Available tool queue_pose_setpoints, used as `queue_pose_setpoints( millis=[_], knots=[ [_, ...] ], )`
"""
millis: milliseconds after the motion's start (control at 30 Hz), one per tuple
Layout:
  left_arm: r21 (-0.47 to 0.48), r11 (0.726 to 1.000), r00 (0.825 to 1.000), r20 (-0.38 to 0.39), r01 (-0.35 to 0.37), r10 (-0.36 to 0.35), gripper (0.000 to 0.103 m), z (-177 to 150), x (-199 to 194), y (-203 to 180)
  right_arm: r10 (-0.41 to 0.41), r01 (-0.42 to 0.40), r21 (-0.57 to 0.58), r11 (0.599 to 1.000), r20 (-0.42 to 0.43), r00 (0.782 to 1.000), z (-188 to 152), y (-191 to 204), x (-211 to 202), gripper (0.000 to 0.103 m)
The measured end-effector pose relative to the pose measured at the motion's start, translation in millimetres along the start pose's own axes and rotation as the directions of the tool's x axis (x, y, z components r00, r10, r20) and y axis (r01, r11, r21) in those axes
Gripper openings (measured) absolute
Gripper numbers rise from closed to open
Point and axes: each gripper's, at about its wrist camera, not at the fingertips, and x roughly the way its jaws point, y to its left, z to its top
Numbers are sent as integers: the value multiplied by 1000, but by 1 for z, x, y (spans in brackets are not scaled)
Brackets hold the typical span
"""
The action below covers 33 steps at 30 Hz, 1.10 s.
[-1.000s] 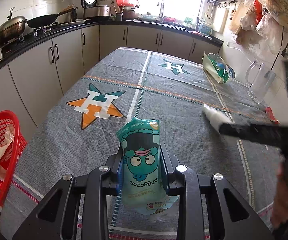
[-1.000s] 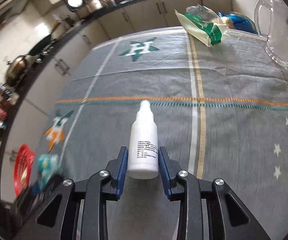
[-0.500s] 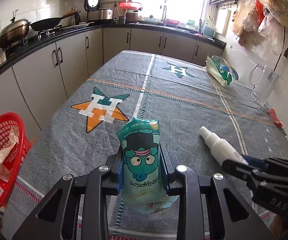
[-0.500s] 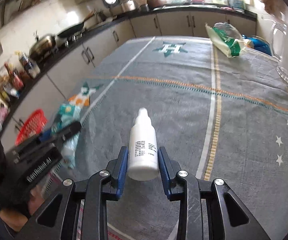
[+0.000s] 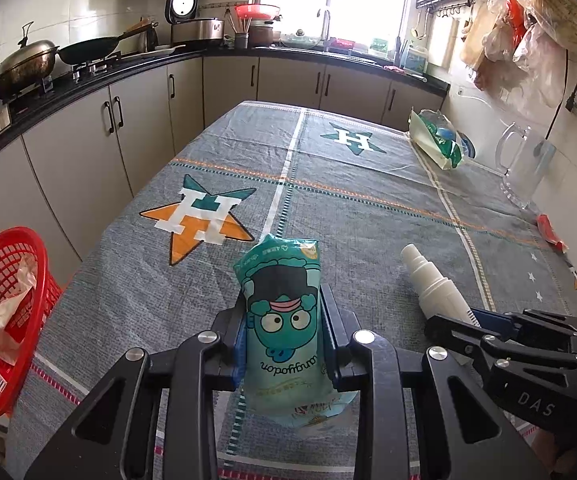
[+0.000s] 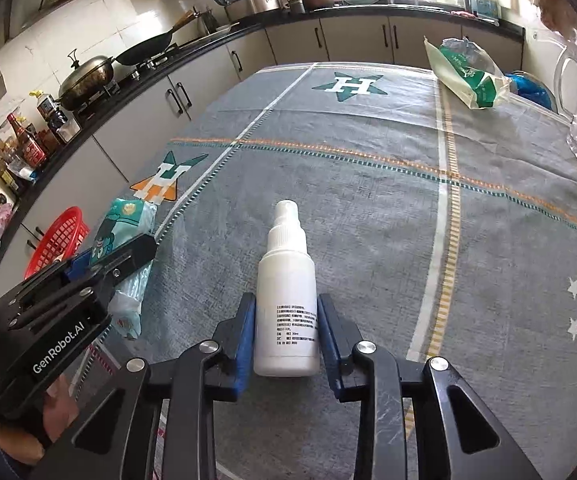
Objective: Collect trash
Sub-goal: 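Lift the green snack bag and white spray bottle off the table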
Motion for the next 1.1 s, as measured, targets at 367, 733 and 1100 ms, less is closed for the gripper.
queue_pose_setpoints(
  millis=[367,733,1100],
  knots=[
    [3,1000,1000,11,-3,3,29,-1,-1,0,11,-11,-5,1000,164,986,1,8,-35,33],
    [4,1000,1000,11,-5,5,29,-1,-1,0,24,-23,-8,1000,163,986,-1,12,-34,33],
    [5,1000,1000,11,-6,6,29,-1,-1,0,26,-23,-20,1000,163,986,-1,12,-34,33]
  ],
)
